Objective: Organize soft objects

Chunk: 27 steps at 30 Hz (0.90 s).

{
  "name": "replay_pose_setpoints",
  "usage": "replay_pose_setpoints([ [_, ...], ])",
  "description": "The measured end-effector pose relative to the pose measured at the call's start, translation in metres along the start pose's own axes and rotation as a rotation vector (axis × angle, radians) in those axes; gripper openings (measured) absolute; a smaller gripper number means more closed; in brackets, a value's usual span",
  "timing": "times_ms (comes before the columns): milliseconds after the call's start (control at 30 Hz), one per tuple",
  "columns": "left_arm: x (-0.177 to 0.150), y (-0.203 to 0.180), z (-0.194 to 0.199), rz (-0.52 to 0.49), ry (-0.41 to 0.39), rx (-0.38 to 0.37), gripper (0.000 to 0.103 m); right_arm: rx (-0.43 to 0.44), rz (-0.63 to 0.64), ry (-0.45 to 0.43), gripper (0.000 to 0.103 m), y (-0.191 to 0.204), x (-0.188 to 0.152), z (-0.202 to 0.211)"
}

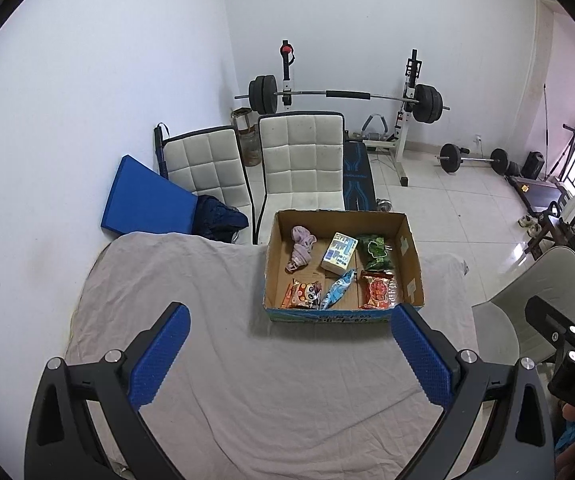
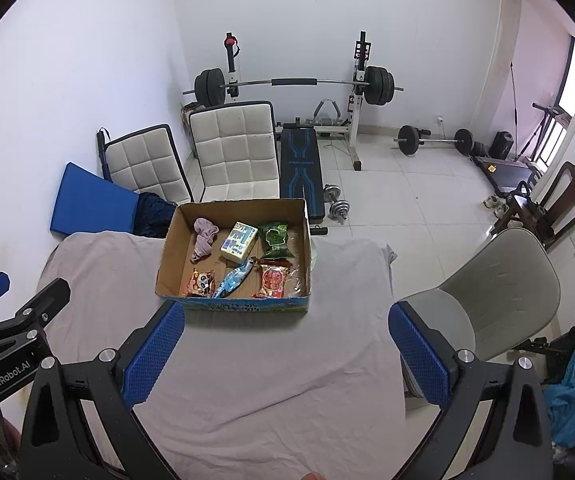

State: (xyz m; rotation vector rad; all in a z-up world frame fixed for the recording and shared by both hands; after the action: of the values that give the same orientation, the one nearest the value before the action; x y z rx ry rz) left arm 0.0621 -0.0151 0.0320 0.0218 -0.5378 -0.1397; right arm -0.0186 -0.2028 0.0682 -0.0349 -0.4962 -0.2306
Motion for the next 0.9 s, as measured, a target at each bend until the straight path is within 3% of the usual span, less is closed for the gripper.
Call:
replay_pose_setpoints([
  [900, 0.0021, -0.0033, 0.0064, 0.010, -0.016, -0.007, 0.103, -0.010, 0.001, -0.016, 0.103, -0.0040, 0.0010, -0.0008],
])
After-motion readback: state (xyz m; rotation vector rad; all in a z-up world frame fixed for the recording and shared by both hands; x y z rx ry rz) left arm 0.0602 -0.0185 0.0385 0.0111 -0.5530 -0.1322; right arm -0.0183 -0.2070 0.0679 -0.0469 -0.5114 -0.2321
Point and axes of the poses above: each gripper's, at about its wrist camera, not at the fingertips, and z roughly against the way its jaws point, y to its left, x to its top, the point moved 4 cm from there along -z, roughly the way its jaws point, and after that the axes turned 8 degrees about y, right-handed, at the moved point
